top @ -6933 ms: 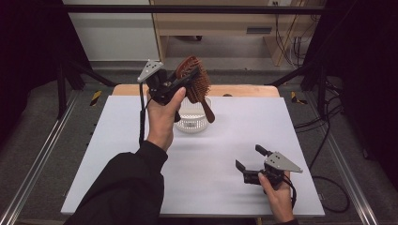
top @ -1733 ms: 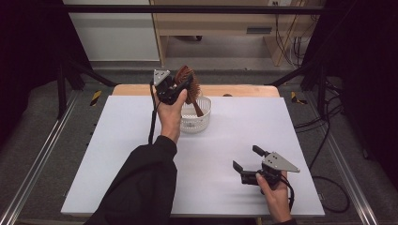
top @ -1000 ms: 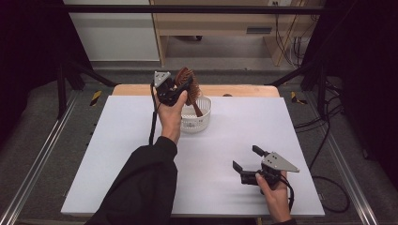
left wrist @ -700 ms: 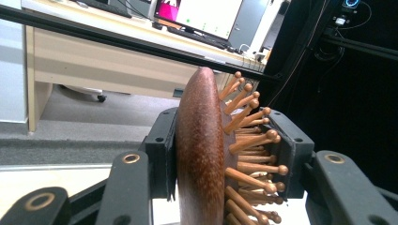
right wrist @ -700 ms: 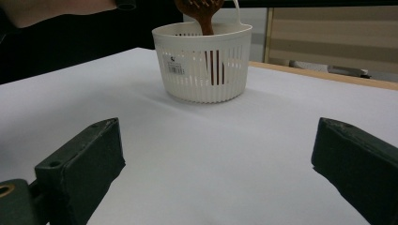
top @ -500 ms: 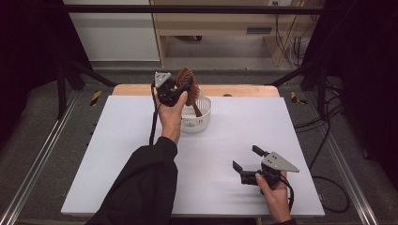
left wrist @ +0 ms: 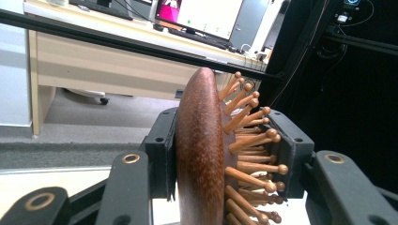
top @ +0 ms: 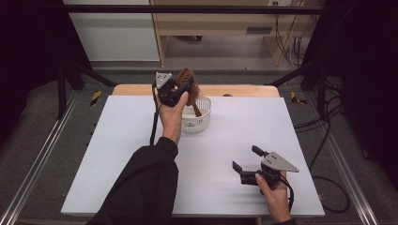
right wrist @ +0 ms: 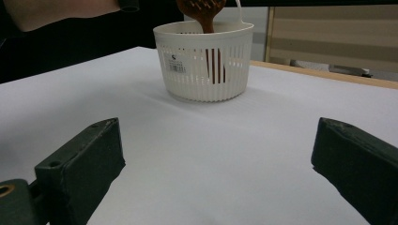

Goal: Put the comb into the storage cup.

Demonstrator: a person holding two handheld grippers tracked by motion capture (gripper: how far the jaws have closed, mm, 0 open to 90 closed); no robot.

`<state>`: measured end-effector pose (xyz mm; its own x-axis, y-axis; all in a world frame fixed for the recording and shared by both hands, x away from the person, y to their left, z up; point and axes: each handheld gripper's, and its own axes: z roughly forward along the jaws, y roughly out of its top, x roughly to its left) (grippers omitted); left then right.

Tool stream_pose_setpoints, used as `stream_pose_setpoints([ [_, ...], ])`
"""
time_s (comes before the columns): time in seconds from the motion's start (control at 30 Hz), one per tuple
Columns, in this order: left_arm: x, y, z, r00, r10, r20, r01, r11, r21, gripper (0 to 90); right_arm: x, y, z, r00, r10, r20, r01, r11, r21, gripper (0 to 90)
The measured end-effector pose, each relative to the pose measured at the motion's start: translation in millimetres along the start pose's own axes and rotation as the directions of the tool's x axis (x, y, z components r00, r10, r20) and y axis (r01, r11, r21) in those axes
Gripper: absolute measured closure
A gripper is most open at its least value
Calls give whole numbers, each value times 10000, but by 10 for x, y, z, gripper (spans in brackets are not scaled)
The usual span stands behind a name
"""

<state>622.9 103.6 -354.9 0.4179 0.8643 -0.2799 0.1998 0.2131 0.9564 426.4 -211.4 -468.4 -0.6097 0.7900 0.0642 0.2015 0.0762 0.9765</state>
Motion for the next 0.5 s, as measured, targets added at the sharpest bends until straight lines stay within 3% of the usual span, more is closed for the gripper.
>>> stream_pose_setpoints([
  [0.5,45,-67,2,9999,-145,-89,145,9999,5,507,5,-4,4,10000,1,-10,-1,10000,37,31],
])
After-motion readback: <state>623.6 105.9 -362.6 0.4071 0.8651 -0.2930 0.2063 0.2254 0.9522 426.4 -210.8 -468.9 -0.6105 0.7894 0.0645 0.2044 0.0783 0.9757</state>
